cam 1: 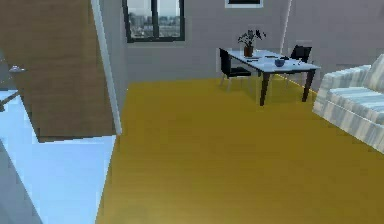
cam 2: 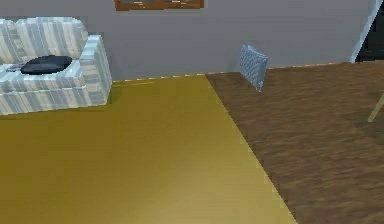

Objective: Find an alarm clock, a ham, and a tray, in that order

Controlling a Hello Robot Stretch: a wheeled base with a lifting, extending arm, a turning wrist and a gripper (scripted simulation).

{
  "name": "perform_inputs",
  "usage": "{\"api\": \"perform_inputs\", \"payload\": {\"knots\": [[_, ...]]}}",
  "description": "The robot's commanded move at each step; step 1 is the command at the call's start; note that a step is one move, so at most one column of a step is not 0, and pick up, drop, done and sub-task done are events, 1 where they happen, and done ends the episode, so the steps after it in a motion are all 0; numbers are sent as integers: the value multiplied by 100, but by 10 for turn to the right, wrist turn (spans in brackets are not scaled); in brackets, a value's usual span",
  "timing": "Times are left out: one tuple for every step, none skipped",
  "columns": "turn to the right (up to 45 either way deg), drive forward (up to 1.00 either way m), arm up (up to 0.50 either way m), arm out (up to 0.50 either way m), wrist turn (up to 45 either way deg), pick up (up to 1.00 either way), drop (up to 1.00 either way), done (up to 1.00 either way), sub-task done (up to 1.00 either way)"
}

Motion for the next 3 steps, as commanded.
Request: {"api": "perform_inputs", "payload": {"knots": [[0, 30, 0, 0, 0, 0, 0, 0, 0], [-120, 0, 0, 0, 0, 0, 0, 0, 0], [0, 55, 0, 0, 0, 0, 0, 0, 0]]}}
